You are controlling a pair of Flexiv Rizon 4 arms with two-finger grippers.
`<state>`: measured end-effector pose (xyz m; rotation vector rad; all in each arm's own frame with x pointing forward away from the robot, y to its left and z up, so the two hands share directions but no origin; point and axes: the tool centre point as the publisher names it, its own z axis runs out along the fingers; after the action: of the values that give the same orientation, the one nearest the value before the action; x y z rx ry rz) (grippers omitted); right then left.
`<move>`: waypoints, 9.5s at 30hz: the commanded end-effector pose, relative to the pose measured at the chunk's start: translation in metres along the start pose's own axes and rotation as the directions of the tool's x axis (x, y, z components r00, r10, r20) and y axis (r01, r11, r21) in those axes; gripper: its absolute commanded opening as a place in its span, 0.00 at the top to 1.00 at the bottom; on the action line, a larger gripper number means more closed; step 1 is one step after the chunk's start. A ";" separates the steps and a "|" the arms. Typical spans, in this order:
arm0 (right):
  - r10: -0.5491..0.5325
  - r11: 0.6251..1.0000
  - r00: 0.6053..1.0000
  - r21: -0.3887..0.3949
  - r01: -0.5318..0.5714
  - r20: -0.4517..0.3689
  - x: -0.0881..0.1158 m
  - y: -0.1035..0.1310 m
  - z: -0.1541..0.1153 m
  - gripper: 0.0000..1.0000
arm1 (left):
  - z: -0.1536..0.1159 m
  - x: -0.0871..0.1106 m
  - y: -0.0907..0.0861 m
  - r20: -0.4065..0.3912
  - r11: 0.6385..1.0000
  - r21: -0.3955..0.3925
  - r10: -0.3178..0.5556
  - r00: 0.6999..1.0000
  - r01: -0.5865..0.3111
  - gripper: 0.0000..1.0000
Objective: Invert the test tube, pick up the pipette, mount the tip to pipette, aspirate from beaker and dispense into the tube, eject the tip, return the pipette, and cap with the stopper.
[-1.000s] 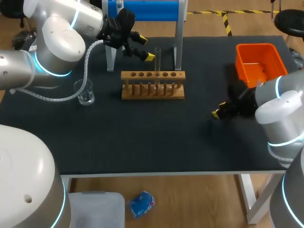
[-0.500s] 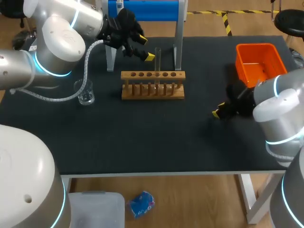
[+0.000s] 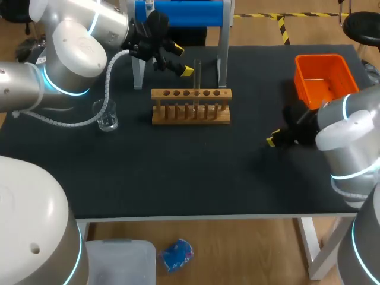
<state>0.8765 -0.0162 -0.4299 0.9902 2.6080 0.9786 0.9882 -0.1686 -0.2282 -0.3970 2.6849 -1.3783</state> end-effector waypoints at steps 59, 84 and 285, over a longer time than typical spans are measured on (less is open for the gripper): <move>-0.393 0.914 0.901 -0.188 0.361 -0.185 0.032 0.225 -0.107 1.00 | -0.001 -0.001 -0.001 -0.003 1.000 -0.006 -0.001 1.000 0.001 0.00; -0.494 0.867 0.835 -0.213 0.451 -0.242 0.037 0.274 -0.073 1.00 | -0.001 -0.001 -0.001 -0.003 1.000 -0.006 -0.001 1.000 0.001 0.00; -0.553 0.783 0.754 -0.531 0.324 -0.354 0.058 0.319 -0.073 0.00 | -0.001 -0.001 -0.001 -0.003 1.000 -0.006 -0.001 1.000 0.001 0.00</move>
<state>1.0007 0.1858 -0.1830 -0.1324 2.4936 1.9774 0.9883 -0.1685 -0.2282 -0.3969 2.6855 -1.3777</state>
